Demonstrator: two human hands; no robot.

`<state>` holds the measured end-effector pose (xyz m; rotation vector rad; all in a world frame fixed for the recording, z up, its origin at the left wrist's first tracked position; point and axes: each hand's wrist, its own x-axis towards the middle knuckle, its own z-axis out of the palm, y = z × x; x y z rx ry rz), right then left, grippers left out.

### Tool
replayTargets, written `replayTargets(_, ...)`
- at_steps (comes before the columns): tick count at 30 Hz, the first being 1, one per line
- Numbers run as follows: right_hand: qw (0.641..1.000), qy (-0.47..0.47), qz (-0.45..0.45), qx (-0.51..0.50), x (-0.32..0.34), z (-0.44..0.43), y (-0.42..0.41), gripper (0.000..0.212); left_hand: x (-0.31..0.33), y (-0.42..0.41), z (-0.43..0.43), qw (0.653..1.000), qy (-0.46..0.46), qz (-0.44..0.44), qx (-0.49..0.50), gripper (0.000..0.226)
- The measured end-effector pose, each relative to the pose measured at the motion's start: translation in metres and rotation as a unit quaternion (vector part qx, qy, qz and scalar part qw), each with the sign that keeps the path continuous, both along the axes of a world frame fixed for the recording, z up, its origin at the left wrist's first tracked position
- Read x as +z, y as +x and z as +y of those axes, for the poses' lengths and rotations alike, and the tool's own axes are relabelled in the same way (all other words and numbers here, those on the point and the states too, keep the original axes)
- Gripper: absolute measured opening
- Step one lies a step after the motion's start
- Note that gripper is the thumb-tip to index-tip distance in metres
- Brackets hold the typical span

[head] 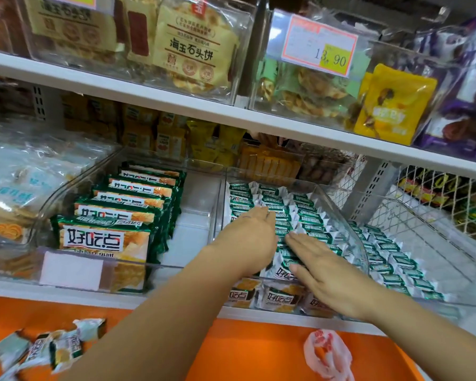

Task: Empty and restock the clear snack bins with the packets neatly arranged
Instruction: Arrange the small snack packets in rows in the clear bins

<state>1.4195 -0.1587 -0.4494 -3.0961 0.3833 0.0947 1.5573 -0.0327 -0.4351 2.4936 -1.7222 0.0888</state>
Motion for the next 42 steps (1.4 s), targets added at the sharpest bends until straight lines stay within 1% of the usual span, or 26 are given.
replayTargets(1, 1.0, -0.027, 0.002, 0.002, -0.002, -0.001, 0.002, 0.112, -0.004, 0.001, -0.004, 0.999, 0.011, 0.038, 0.018, 0.057)
replayTargets(2, 0.999, -0.049, 0.003, 0.002, -0.002, -0.001, 0.003, 0.106, -0.009, 0.003, -0.006, 0.997, 0.023, 0.071, 0.035, 0.057)
replayTargets(3, 0.998, -0.055, 0.002, 0.0, -0.001, 0.0, 0.004, 0.096, -0.012, 0.003, -0.009, 0.994, 0.038, 0.089, 0.044, 0.058)
replayTargets(4, 0.999, -0.054, 0.004, -0.005, 0.001, 0.003, 0.005, 0.086, -0.014, 0.003, -0.01, 0.993, 0.054, 0.096, 0.049, 0.057)
replayTargets(5, 0.999, -0.052, 0.01, -0.011, 0.003, 0.006, 0.005, 0.083, -0.013, 0.002, -0.011, 0.991, 0.068, 0.1, 0.05, 0.057)
replayTargets(7, 0.998, -0.064, 0.016, -0.02, 0.003, 0.008, 0.008, 0.095, -0.007, 0.001, -0.012, 0.99, 0.08, 0.11, 0.04, 0.054)
replayTargets(8, 0.997, -0.065, 0.023, -0.026, 0.005, 0.01, 0.01, 0.097, -0.004, 0.002, -0.013, 0.989, 0.074, 0.121, 0.033, 0.053)
replayTargets(9, 0.998, -0.057, 0.026, -0.032, 0.007, 0.011, 0.01, 0.09, -0.003, 0.004, -0.013, 0.988, 0.059, 0.137, 0.029, 0.052)
replayTargets(11, 0.999, -0.03, 0.02, -0.04, 0.012, 0.011, 0.01, 0.063, -0.004, 0.005, -0.009, 0.988, 0.008, 0.152, 0.017, 0.048)
replayTargets(12, 0.999, -0.021, -0.004, -0.043, 0.013, 0.012, 0.008, 0.058, -0.005, 0.004, -0.003, 0.989, -0.022, 0.143, 0.005, 0.045)
replayTargets(13, 0.998, -0.018, -0.045, -0.041, 0.012, 0.013, 0.004, 0.059, -0.005, 0.003, 0.004, 0.99, -0.049, 0.129, -0.012, 0.042)
replayTargets(15, 0.987, 0.004, -0.158, -0.032, 0.009, 0.024, -0.004, 0.063, -0.006, 0.001, 0.024, 0.989, -0.109, 0.085, -0.046, 0.038)
replayTargets(17, 0.969, 0.05, -0.24, 0.004, 0.002, 0.041, -0.011, 0.049, -0.006, -0.001, 0.049, 0.982, -0.172, 0.031, -0.072, 0.033)
replayTargets(19, 0.961, 0.069, -0.262, 0.049, -0.013, 0.061, -0.013, 0.033, -0.015, -0.001, 0.078, 0.975, -0.194, -0.008, -0.112, 0.03)
replayTargets(20, 0.961, 0.08, -0.258, 0.061, -0.021, 0.071, -0.013, 0.029, -0.024, -0.001, 0.094, 0.975, -0.181, -0.022, -0.128, 0.03)
replayTargets(22, 0.962, 0.111, -0.241, 0.067, -0.041, 0.088, -0.008, 0.023, -0.047, 0.004, 0.127, 0.982, -0.13, -0.053, -0.127, 0.03)
replayTargets(24, 0.964, 0.149, -0.21, 0.06, -0.063, 0.106, 0.001, 0.019, -0.074, 0.013, 0.162, 0.991, -0.045, -0.063, -0.111, 0.03)
replayTargets(26, 0.97, 0.181, -0.155, 0.055, -0.087, 0.125, 0.015, 0.015, -0.099, 0.023, 0.197, 0.994, 0.048, -0.044, -0.085, 0.028)
replayTargets(29, 0.971, 0.211, -0.088, 0.069, -0.125, 0.153, 0.039, 0.016, -0.142, 0.044, 0.241, 0.988, 0.149, 0.016, 0.026, 0.034)
replayTargets(31, 0.967, 0.239, -0.048, 0.071, -0.15, 0.17, 0.056, 0.017, -0.167, 0.061, 0.266, 0.972, 0.213, 0.055, 0.087, 0.047)
replayTargets(34, 0.952, 0.299, 0.021, 0.055, -0.188, 0.196, 0.086, 0.024, -0.195, 0.085, 0.301, 0.927, 0.313, 0.14, 0.154, 0.043)
replayTargets(35, 0.945, 0.32, 0.045, 0.048, -0.201, 0.204, 0.096, 0.029, -0.202, 0.093, 0.31, 0.91, 0.342, 0.167, 0.167, 0.046)
replayTargets(37, 0.925, 0.364, 0.105, 0.037, -0.229, 0.22, 0.114, 0.042, -0.215, 0.105, 0.326, 0.877, 0.39, 0.21, 0.189, 0.052)
replayTargets(39, 0.894, 0.409, 0.182, 0.031, -0.258, 0.234, 0.125, 0.061, -0.226, 0.118, 0.338, 0.853, 0.413, 0.24, 0.212, 0.056)
replayTargets(40, 0.877, 0.426, 0.22, 0.037, -0.271, 0.241, 0.128, 0.071, -0.233, 0.126, 0.344, 0.842, 0.416, 0.256, 0.229, 0.063)
replayTargets(42, 0.857, 0.436, 0.269, 0.053, -0.295, 0.254, 0.129, 0.084, -0.25, 0.139, 0.358, 0.825, 0.427, 0.272, 0.252, 0.088)
